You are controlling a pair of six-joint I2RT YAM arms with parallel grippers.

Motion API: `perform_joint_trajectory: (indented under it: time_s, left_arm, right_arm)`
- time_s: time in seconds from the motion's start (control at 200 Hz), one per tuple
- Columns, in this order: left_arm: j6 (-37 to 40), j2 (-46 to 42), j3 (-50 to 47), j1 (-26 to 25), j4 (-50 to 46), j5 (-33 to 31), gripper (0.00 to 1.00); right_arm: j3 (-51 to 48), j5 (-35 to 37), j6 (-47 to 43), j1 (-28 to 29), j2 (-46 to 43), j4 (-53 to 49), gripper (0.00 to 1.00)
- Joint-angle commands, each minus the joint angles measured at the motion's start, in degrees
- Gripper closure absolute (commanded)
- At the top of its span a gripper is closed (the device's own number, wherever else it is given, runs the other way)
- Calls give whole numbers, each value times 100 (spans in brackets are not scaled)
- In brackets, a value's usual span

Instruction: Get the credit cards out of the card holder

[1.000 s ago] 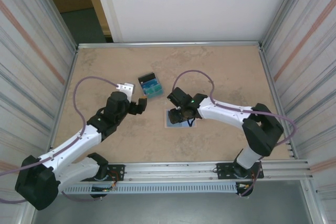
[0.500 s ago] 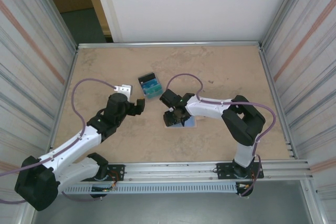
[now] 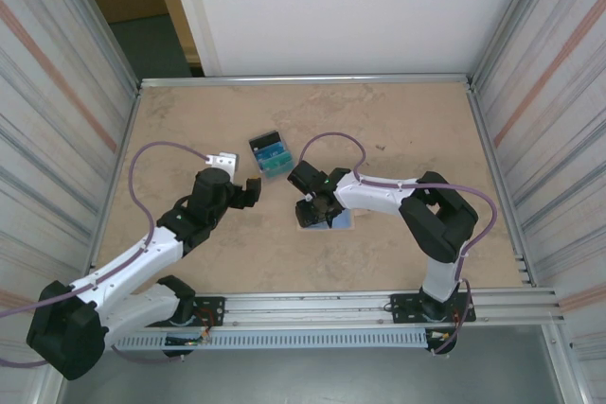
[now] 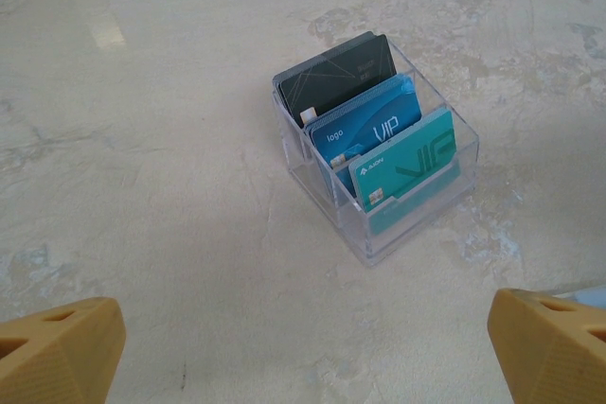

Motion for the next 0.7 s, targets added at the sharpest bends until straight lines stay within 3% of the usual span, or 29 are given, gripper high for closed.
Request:
perform_joint_trajectory:
  time_s: [0.0, 0.266, 0.697]
  left_arm:
    - [-20, -54, 123, -58, -82, -124, 1]
    - [382, -11, 297, -550, -76, -665, 1]
    - [604, 400, 672, -1015, 134, -916, 1]
  right_arm:
    - [-269, -9, 142, -60, 270, -94, 57]
    - [-343, -165, 104, -244, -197, 122, 74]
    - [-558, 442, 275, -405, -950, -167, 71]
